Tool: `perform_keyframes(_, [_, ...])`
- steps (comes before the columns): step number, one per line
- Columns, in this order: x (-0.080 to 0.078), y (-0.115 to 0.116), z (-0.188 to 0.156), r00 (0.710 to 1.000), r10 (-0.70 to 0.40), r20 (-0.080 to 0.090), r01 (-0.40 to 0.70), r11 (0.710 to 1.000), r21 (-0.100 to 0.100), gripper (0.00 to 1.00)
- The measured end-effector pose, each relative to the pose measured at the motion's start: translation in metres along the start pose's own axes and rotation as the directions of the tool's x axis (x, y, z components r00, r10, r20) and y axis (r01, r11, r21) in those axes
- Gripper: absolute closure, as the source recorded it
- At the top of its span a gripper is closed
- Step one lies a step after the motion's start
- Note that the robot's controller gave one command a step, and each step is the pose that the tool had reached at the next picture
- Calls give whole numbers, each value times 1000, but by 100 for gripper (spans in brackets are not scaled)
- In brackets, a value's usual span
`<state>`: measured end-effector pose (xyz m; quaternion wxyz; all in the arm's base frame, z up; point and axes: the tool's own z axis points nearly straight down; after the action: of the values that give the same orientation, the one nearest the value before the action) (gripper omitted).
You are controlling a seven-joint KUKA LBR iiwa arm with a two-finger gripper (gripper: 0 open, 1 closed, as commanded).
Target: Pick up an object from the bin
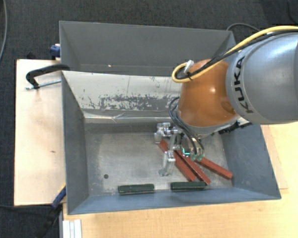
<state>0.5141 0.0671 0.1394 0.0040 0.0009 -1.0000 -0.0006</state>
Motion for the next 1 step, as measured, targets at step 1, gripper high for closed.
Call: perform_keyframes(1, [-2, 0, -4, 1000, 1, 9, -1, 1000, -1, 0])
